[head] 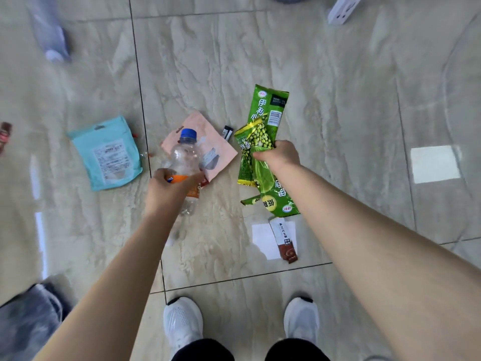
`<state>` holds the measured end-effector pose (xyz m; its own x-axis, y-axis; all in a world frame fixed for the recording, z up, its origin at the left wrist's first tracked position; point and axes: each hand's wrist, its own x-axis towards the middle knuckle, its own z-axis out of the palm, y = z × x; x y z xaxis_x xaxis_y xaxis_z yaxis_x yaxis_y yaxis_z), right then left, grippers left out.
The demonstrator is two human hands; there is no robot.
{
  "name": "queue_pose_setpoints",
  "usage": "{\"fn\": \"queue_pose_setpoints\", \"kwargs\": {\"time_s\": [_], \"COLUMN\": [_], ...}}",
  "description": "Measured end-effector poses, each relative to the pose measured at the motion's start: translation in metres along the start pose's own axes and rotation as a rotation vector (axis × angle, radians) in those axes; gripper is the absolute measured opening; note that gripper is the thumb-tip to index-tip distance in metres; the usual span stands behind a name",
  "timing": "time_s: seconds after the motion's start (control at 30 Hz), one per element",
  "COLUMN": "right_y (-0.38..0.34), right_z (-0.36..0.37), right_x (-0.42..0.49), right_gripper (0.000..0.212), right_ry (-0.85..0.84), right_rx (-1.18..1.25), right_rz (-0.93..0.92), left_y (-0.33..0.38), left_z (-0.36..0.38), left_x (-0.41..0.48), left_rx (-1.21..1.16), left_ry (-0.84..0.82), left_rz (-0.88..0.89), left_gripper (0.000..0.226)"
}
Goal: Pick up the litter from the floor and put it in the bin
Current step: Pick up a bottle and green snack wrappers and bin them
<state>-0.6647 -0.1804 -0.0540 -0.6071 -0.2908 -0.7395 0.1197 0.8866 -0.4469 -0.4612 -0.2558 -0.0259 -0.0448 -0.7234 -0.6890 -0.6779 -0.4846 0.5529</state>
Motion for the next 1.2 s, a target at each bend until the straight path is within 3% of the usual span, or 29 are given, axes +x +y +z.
{"fn": "queue_pose_setpoints", "kwargs": {"time_s": [0.33, 0.43, 0.6, 0.77, 0.9, 1.07, 1.2], "right_y": [-0.204, -0.272, -0.361, -0.425, -0.462, -0.485, -0.494], "right_z": [-0.197, -0.235, -0.278, -0.322, -0.348, -0.361, -0.366], "right_x": [-0.048, -0.042, -0.006, 0.050, 0.114, 0.194, 0.251], "right_gripper": [0.032, 0.035, 0.033, 0.028, 0.037, 0.021, 0.014], "right_ry": [0.057, 0.117, 0.178, 0.260, 0.322, 0.349, 0.415], "right_rx": [0.063, 0.072, 0.037, -0.069, -0.175, -0.221, -0.156], "right_rz": [-0.152, -0.198, -0.246, -0.288, -0.311, -0.431, -0.458], "left_y": [0.252, 0.333, 0.443, 0.517, 0.569, 0.630, 0.661], "left_z": [-0.041, -0.047, -0.051, -0.031, 0.007, 0.070, 0.123], "left_x": [-0.063, -0.060, -0.032, 0.013, 0.060, 0.119, 0.162], "left_rx": [-0.095, -0.081, -0.006, -0.052, -0.004, -0.006, 0.011], "left_ry": [-0.015, -0.068, -0.207, -0.277, -0.252, -0.248, -0.240], "left_rz": [0.079, 0.132, 0.136, 0.100, 0.112, 0.166, 0.218], "left_gripper": [0.063, 0.064, 0.083, 0.042, 0.044, 0.043, 0.028]}}
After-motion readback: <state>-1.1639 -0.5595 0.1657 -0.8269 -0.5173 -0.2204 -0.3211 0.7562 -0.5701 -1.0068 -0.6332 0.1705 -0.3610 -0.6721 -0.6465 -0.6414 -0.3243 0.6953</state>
